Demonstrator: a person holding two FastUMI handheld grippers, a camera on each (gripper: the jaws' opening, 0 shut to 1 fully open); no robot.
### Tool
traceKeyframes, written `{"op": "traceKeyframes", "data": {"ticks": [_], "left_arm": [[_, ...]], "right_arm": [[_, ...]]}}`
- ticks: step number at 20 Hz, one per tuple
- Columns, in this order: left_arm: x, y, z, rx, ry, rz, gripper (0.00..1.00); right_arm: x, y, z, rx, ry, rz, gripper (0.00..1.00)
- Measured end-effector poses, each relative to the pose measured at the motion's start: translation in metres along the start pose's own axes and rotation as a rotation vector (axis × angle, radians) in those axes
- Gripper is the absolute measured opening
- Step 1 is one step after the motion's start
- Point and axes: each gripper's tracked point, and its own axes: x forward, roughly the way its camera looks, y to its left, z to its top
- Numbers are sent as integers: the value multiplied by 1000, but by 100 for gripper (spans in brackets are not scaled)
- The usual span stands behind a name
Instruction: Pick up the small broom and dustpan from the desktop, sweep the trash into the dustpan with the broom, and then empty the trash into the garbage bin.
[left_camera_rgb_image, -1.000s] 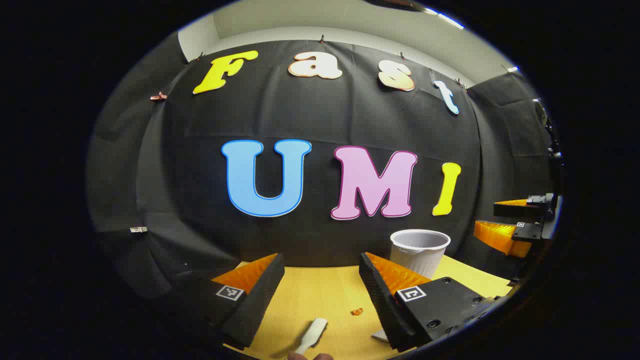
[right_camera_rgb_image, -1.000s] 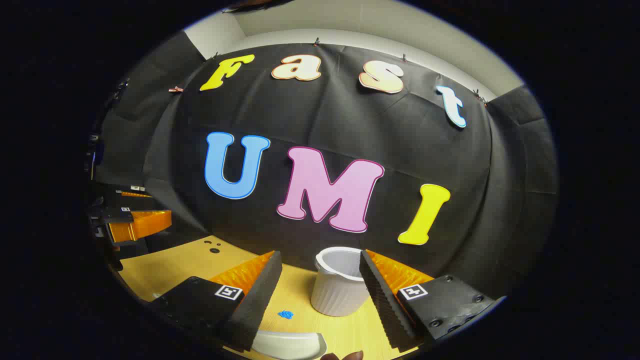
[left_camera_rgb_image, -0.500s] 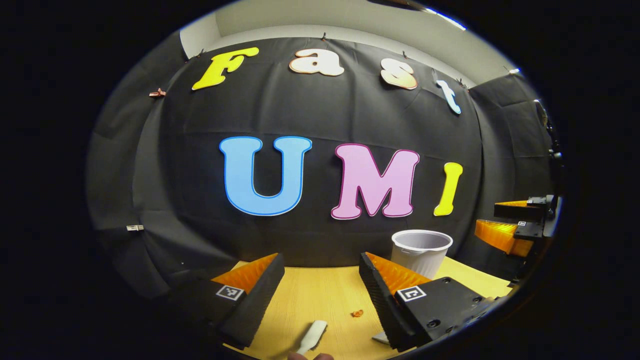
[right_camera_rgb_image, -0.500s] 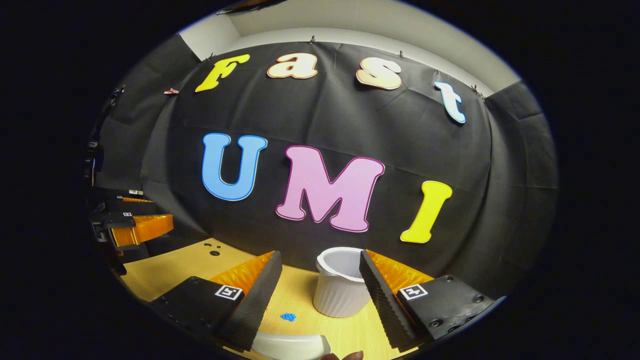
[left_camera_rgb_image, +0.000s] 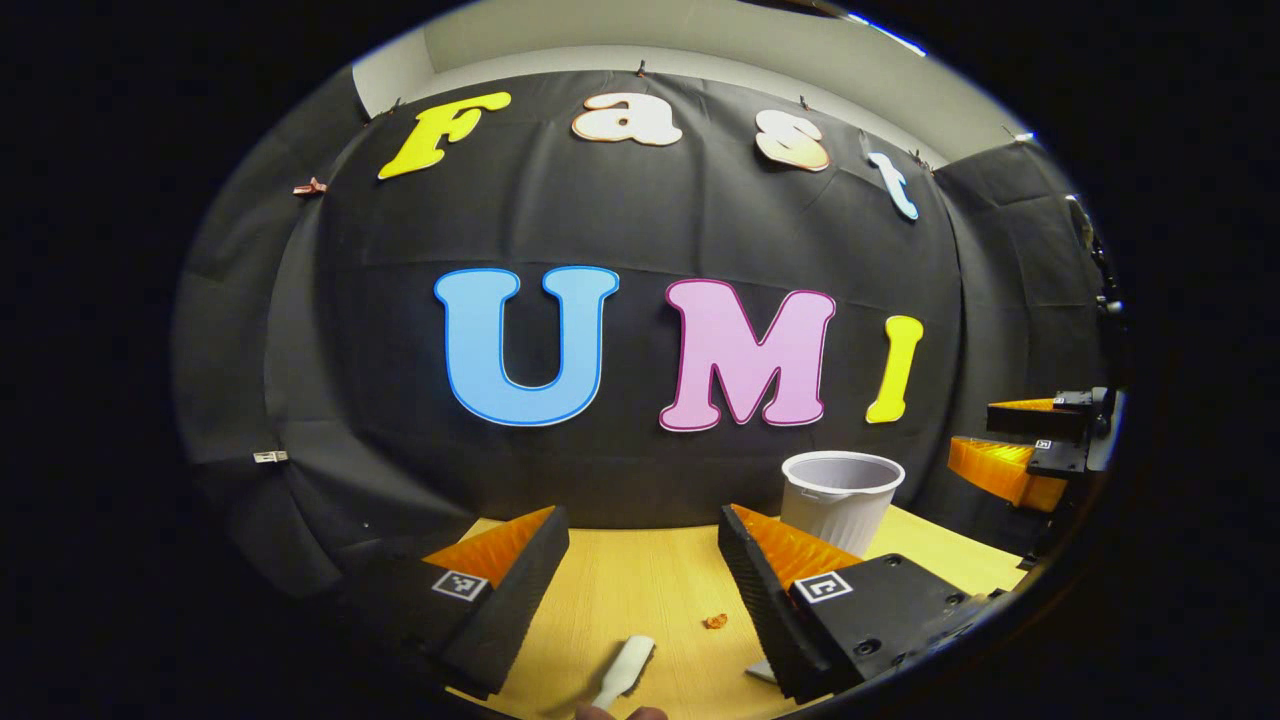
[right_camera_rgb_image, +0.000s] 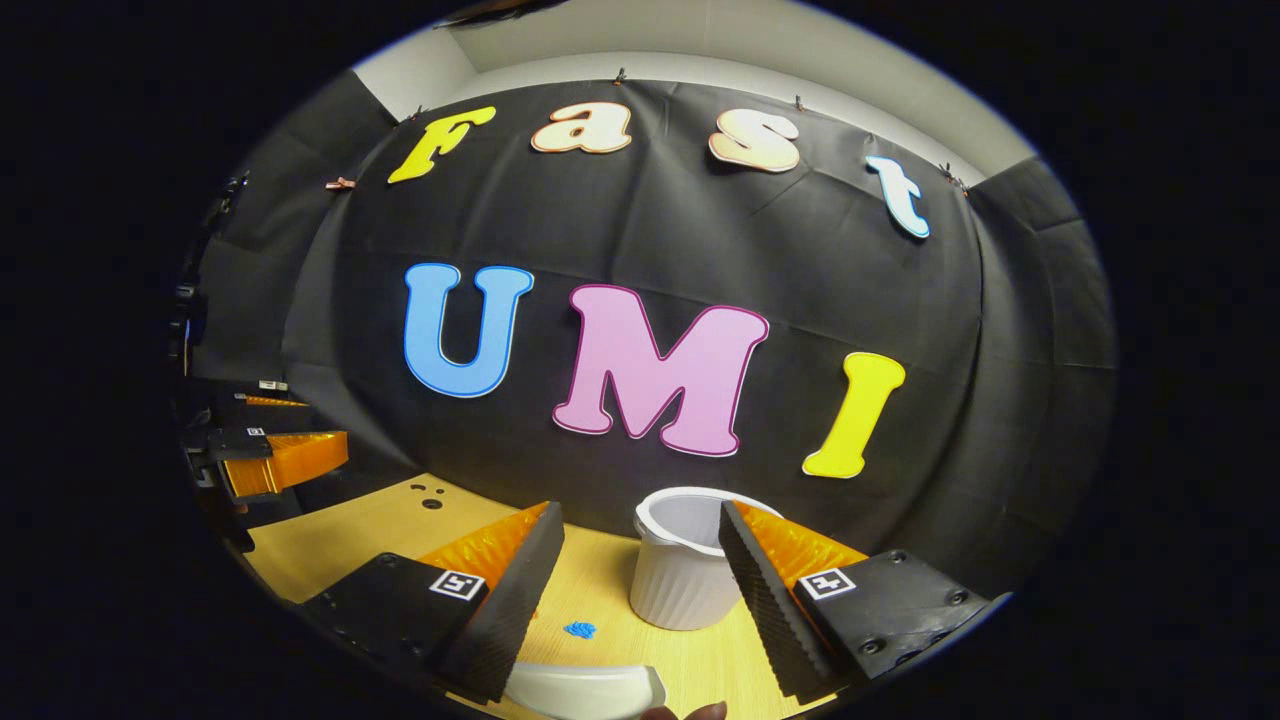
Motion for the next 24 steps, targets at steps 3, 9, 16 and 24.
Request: {"op": "traceKeyframes", "data": {"ticks": [3, 9, 16, 24], "left_arm": [[0, -1, -2, 18, 6, -3, 95], [-2, 3, -12, 24, 25, -6, 95], [-3, 11, -25, 36, 45, 3, 95], [-12, 25, -37, 38, 72, 37, 95]], "right_arm": [[-5, 5, -16, 5, 72, 58, 98], [-52, 6, -120, 2, 442, 172, 98], [-121, 23, -255, 25, 840, 250, 96], [-129, 37, -366, 19, 1081, 272, 94]]}}
